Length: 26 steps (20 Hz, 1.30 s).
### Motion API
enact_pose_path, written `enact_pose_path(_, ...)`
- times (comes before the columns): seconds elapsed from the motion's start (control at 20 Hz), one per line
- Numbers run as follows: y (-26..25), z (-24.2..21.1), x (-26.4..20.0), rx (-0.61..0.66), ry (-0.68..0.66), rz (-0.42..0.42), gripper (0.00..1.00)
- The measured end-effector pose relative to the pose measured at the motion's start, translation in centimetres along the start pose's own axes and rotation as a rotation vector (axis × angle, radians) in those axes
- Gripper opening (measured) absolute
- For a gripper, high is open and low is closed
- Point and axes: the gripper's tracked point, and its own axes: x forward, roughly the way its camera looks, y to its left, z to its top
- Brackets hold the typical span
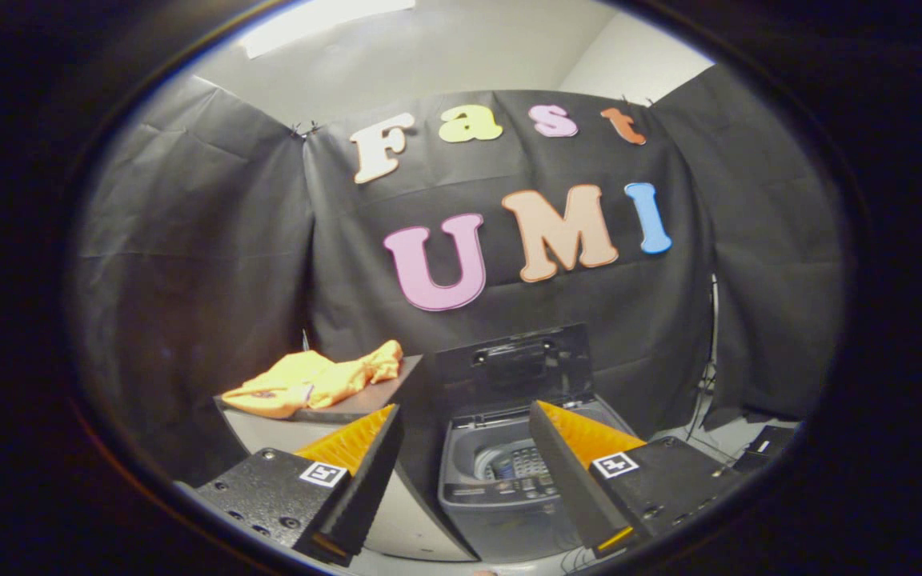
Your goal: Put the clothes into the washing machine and then close the washing machine lid.
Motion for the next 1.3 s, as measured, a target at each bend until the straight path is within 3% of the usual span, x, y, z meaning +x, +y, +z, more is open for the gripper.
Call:
enact_pose_path(0.25,6.7,1.7,6.6,-0.005,0.08,0.005,0.96)
enact_pose_path(0.45,14.8,0.1,12.4,0.018,0.193,0.088,0.96)
enact_pose_path(0.75,23.1,-3.0,20.1,-0.05,0.339,0.091,0.97)
enact_pose_path(0.95,25.1,-4.8,24.0,-0.088,0.394,0.049,0.97)
enact_pose_path(1.3,26.5,-12.5,27.2,-0.124,0.67,0.028,0.98)
